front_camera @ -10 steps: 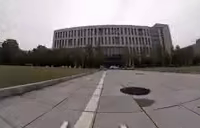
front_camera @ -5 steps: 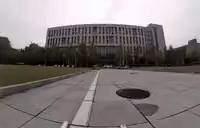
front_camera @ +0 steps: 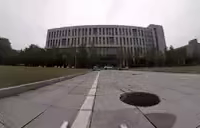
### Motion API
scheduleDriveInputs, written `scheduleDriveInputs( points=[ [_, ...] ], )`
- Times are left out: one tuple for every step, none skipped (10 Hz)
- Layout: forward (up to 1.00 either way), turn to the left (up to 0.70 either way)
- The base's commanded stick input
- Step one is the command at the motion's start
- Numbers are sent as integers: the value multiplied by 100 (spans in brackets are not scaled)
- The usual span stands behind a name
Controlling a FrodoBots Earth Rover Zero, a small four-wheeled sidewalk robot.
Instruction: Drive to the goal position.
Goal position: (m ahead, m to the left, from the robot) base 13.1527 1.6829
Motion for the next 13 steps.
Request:
scheduleDriveInputs(
  points=[
    [70,0],
    [70,0],
    [70,0],
    [70,0],
    [70,0],
    [70,0],
    [70,0],
    [70,0],
    [70,0],
    [70,0],
    [70,0],
    [70,0],
    [70,0]
  ],
)
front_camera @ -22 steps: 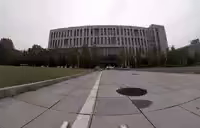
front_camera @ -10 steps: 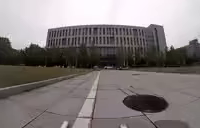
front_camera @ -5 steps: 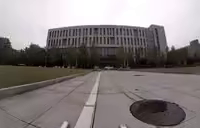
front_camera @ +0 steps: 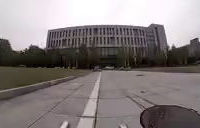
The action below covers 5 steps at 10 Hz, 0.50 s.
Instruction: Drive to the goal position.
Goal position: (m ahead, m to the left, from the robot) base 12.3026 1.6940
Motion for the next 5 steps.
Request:
scheduleDriveInputs(
  points=[
    [70,0],
    [70,0],
    [70,0],
    [70,0],
    [70,0]
  ],
)
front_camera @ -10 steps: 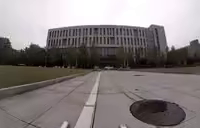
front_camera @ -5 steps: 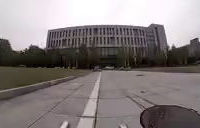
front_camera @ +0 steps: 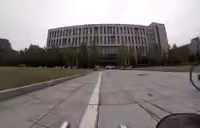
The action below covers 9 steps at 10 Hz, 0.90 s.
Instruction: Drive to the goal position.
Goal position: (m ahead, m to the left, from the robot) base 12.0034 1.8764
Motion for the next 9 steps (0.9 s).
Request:
scheduleDriveInputs(
  points=[
    [70,0],
    [70,0],
    [70,0],
    [70,0],
    [70,0],
    [70,0],
    [70,0],
    [70,0],
    [70,0]
  ],
)
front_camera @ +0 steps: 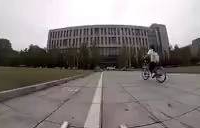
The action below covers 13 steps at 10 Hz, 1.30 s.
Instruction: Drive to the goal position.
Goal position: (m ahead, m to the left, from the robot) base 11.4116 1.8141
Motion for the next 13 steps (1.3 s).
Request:
scheduleDriveInputs(
  points=[
    [70,0],
    [70,0],
    [70,0],
    [70,0],
    [70,0],
    [70,0],
    [70,0],
    [70,0],
    [70,0],
    [70,0],
    [70,0],
    [70,0],
    [70,0]
  ],
)
